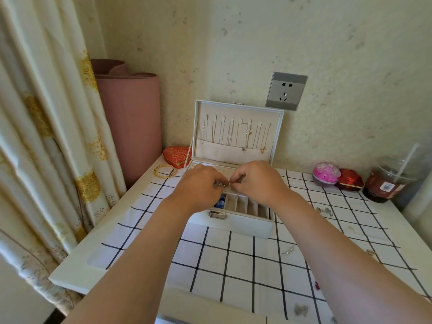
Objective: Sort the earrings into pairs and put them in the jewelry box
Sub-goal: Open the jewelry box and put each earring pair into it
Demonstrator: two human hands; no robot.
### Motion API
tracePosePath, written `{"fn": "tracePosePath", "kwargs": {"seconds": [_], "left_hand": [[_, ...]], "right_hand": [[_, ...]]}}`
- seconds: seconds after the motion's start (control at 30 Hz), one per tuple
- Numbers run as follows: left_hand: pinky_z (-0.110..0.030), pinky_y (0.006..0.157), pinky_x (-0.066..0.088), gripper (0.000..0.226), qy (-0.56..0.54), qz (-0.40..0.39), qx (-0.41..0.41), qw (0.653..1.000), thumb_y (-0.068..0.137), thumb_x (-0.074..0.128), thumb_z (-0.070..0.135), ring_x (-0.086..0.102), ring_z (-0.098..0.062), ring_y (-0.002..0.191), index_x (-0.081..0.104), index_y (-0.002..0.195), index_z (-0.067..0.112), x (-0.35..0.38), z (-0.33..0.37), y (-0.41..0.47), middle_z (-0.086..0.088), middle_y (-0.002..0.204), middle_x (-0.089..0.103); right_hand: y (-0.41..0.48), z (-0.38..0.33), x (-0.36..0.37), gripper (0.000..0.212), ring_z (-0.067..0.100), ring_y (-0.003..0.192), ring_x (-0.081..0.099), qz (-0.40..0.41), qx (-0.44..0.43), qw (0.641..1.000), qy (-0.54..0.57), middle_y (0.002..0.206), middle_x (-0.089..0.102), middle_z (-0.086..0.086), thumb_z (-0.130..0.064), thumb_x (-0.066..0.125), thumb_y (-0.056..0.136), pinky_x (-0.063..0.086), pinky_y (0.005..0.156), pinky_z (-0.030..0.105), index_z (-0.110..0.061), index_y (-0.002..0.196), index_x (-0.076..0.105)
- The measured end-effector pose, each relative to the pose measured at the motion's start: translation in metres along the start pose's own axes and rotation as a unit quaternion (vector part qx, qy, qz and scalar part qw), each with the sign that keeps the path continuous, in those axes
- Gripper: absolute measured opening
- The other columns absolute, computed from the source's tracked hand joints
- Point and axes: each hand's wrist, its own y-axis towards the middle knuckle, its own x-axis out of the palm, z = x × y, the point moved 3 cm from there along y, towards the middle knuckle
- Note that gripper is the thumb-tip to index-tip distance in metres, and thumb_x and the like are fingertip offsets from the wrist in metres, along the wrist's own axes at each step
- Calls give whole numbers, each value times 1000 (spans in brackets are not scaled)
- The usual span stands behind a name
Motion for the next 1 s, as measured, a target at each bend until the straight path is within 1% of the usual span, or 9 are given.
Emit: {"fn": "tracePosePath", "kwargs": {"seconds": [0.1,0.23,0.4,0.53,0.63,0.7,0.77,0.87,1.0], "left_hand": [[-39,103,41,35,7,-2,1,1000,92,55,18,45,-18,121,68,121,31,0,0,-1,7,122,65],[-39,103,41,35,9,0,6,1000,91,55,19,43,-18,121,68,122,31,2,0,-1,6,121,63],[-36,102,40,32,-2,6,-2,1000,91,57,20,42,-17,119,70,117,31,4,-3,0,7,119,63],[-37,102,41,35,0,4,0,1000,90,56,19,42,-18,120,67,122,30,4,-2,-1,5,120,62],[-37,102,41,40,-6,5,-1,1000,89,57,19,42,-19,121,63,128,28,5,-3,-1,2,123,62],[-37,103,40,38,0,-1,0,1000,91,56,21,41,-19,122,64,127,28,6,-4,0,3,124,60],[-37,104,39,36,-1,-7,-1,1000,92,55,22,41,-18,122,65,126,29,7,-5,0,3,124,59],[-37,103,40,35,-4,-7,-3,1000,92,55,23,41,-18,123,65,125,29,7,-5,1,4,124,59],[-36,104,36,32,13,9,-1,1000,93,56,31,41,-18,125,65,123,31,4,-1,-1,5,126,58]], "right_hand": [[-1,-1,1,6,4,80,66,12,-7,1000,0,86,73,-15,-28,77,83,55,71,28,-29,88,80],[-1,0,-2,7,2,80,66,-29,-13,999,6,87,74,-15,-25,75,84,56,73,28,-30,86,80],[-1,-2,-1,8,1,80,63,7,-17,1000,-8,91,74,-15,-23,74,85,50,70,21,-28,87,79],[-1,-1,-2,8,1,79,63,-10,-20,1000,-11,90,74,-15,-23,74,85,48,69,18,-28,86,79],[-1,-2,-2,8,2,81,66,-27,-26,999,-2,88,73,-15,-22,74,85,55,76,26,-27,87,79],[-1,-2,-2,10,2,85,66,-57,-20,998,7,87,71,-17,-21,72,85,56,82,29,-28,88,80],[0,-2,-2,16,3,90,66,-80,-8,996,24,91,70,-18,-17,68,87,55,87,30,-28,93,79],[0,1,-6,24,4,95,65,-66,1,997,32,95,69,-20,-13,63,89,54,90,30,-31,94,78],[-7,-1,-9,30,6,99,63,-81,2,996,28,97,66,-20,-9,61,88,53,92,31,-32,99,78]]}}
